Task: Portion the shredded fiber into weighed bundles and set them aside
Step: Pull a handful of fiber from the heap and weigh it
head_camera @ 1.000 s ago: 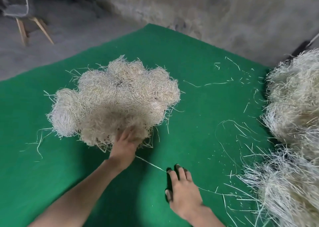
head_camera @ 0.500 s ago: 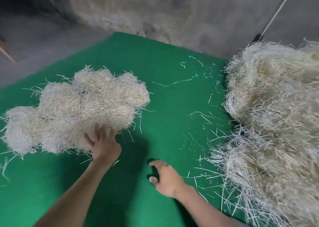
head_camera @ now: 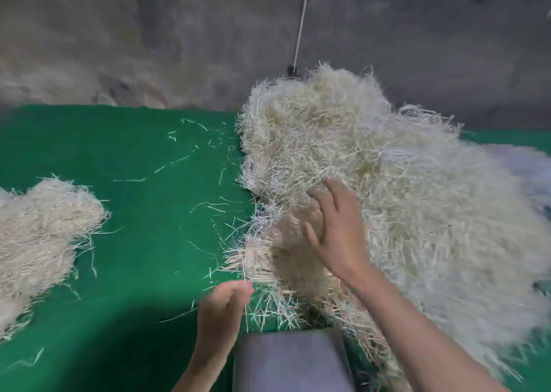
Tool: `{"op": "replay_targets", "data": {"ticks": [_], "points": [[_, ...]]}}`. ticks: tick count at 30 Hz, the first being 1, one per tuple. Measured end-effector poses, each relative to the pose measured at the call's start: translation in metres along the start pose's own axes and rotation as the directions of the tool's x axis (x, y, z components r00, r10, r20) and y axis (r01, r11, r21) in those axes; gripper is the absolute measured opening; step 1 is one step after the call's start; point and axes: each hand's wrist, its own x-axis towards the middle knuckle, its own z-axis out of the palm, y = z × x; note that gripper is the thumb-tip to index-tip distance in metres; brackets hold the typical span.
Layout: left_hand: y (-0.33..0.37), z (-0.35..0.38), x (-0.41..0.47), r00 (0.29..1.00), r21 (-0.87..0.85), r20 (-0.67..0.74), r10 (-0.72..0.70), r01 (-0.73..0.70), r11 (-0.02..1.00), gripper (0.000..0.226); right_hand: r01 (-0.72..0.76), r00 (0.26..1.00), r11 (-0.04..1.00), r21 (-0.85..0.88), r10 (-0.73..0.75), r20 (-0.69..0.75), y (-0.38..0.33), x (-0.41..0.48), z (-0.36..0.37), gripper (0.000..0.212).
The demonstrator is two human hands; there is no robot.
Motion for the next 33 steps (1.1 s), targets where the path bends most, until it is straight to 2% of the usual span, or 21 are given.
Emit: {"op": "replay_targets", "data": {"ticks": [1, 3, 6, 9, 13, 15, 17, 19, 21, 22, 24, 27, 28, 30, 31, 33], "points": [[0.008, 0.012, 0.0, 0.999, -0.011, 0.042, 0.003, -0.003, 1.0, 0.013, -0.031, 0.999, 0.993, -0.113, 0.034, 0.024, 0.02, 0.013, -0.019, 0.066], [0.025, 0.038, 0.001, 0.991, -0.015, 0.126, 0.042, -0.04, 0.999, 0.016, -0.092, 0.984, 0.96, -0.264, 0.128, 0.121, 0.059, 0.036, -0.048, 0.082], [0.056, 0.077, 0.01, 0.977, -0.012, 0.205, 0.056, -0.054, 0.998, 0.009, -0.16, 0.924, 0.921, -0.356, 0.266, 0.273, 0.096, 0.055, -0.062, 0.109], [0.086, 0.112, 0.017, 0.973, 0.013, 0.214, 0.087, -0.092, 0.996, 0.007, -0.194, 0.894, 0.924, -0.329, 0.305, 0.329, 0.115, 0.059, -0.053, 0.126], [0.116, 0.149, 0.016, 0.963, 0.014, 0.173, 0.206, -0.212, 0.977, 0.024, -0.328, 0.878, 0.931, -0.157, 0.362, 0.311, 0.139, 0.048, -0.042, 0.129], [0.128, 0.16, 0.018, 0.96, 0.026, 0.114, 0.255, -0.259, 0.966, 0.043, -0.368, 0.866, 0.927, -0.075, 0.371, 0.335, 0.15, 0.048, -0.044, 0.117], [0.141, 0.169, 0.025, 0.948, 0.065, 0.097, 0.305, -0.311, 0.948, 0.079, -0.311, 0.919, 0.95, 0.018, 0.296, 0.261, 0.155, 0.059, -0.058, 0.091], [0.158, 0.179, 0.035, 0.923, 0.135, 0.169, 0.346, -0.37, 0.919, 0.115, -0.154, 0.986, 0.978, 0.138, 0.143, 0.086, 0.148, 0.074, -0.081, 0.073], [0.176, 0.19, 0.044, 0.888, 0.217, 0.277, 0.368, -0.431, 0.876, 0.136, 0.008, 0.999, 0.953, 0.303, -0.018, 0.03, 0.136, 0.084, -0.102, 0.073], [0.183, 0.196, 0.049, 0.878, 0.218, 0.309, 0.366, -0.44, 0.871, 0.136, 0.035, 0.994, 0.924, 0.381, -0.07, 0.078, 0.131, 0.086, -0.11, 0.076], [0.194, 0.203, 0.058, 0.893, 0.185, 0.271, 0.36, -0.415, 0.891, 0.111, 0.017, 0.982, 0.898, 0.44, -0.099, 0.163, 0.134, 0.085, -0.121, 0.087], [0.198, 0.201, 0.069, 0.9, 0.246, 0.162, 0.405, -0.434, 0.867, 0.045, -0.024, 0.995, 0.984, 0.178, 0.005, 0.104, 0.157, 0.09, -0.131, 0.115], [0.2, 0.199, 0.072, 0.897, 0.188, 0.145, 0.418, -0.439, 0.878, 0.029, -0.073, 0.983, 0.991, 0.11, 0.053, 0.177, 0.167, 0.092, -0.131, 0.126], [0.207, 0.194, 0.079, 0.908, 0.053, 0.092, 0.408, -0.413, 0.909, 0.02, -0.152, 0.896, 0.986, 0.075, 0.105, 0.43, 0.179, 0.093, -0.121, 0.133], [0.213, 0.191, 0.084, 0.917, 0.046, 0.04, 0.396, -0.398, 0.916, 0.022, -0.169, 0.851, 0.984, 0.056, 0.117, 0.512, 0.182, 0.09, -0.11, 0.127], [0.224, 0.188, 0.096, 0.927, 0.016, -0.082, 0.365, -0.365, 0.931, 0.034, -0.174, 0.834, 0.984, -0.028, 0.162, 0.527, 0.19, 0.081, -0.087, 0.097]]}}
